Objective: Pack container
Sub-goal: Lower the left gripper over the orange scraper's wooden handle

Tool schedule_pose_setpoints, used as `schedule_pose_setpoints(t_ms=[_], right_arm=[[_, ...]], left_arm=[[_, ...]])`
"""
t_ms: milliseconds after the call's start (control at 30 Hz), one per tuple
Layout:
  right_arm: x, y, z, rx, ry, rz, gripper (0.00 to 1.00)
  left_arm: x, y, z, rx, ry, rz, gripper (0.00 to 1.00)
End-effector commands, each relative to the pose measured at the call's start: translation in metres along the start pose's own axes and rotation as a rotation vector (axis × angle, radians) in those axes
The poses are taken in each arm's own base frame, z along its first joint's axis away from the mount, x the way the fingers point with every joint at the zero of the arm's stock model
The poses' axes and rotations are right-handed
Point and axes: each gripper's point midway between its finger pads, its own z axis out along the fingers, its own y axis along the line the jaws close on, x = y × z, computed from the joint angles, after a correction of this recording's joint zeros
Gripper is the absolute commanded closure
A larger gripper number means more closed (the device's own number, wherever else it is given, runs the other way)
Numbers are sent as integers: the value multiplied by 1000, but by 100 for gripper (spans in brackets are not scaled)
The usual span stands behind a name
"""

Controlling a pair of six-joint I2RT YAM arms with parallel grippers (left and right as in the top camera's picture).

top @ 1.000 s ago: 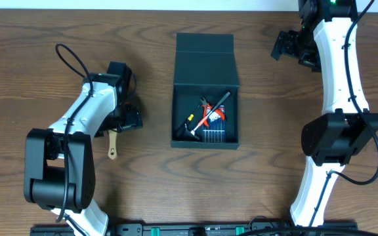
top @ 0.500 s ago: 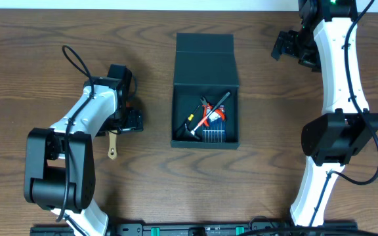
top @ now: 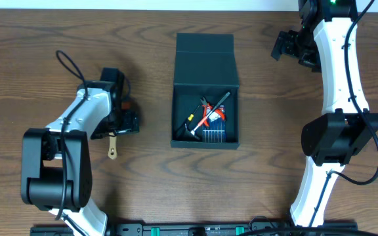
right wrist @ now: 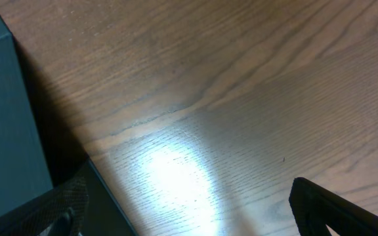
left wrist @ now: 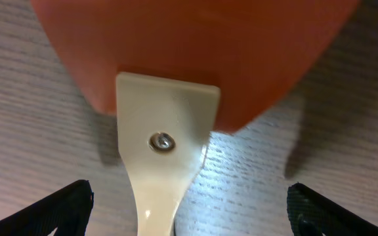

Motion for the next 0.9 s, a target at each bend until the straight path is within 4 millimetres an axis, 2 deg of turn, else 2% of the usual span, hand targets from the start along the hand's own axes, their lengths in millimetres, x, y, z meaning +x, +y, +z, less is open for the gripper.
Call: schedule_pose_setpoints(t_ms=[0, 767, 833, 867], right_arm=[[-3, 0, -6, 0, -24, -8, 1], [-3, 0, -6, 0, -24, -8, 1], [-3, 0, -6, 0, -24, -8, 1], [-3, 0, -6, 0, -24, -8, 1]], left_arm=[[2, -7, 1, 91, 10, 7, 7], [-1, -11, 6, 116, 8, 46, 8], [1, -8, 8, 101, 14, 45, 12], [3, -6, 10, 91, 18, 45, 21]])
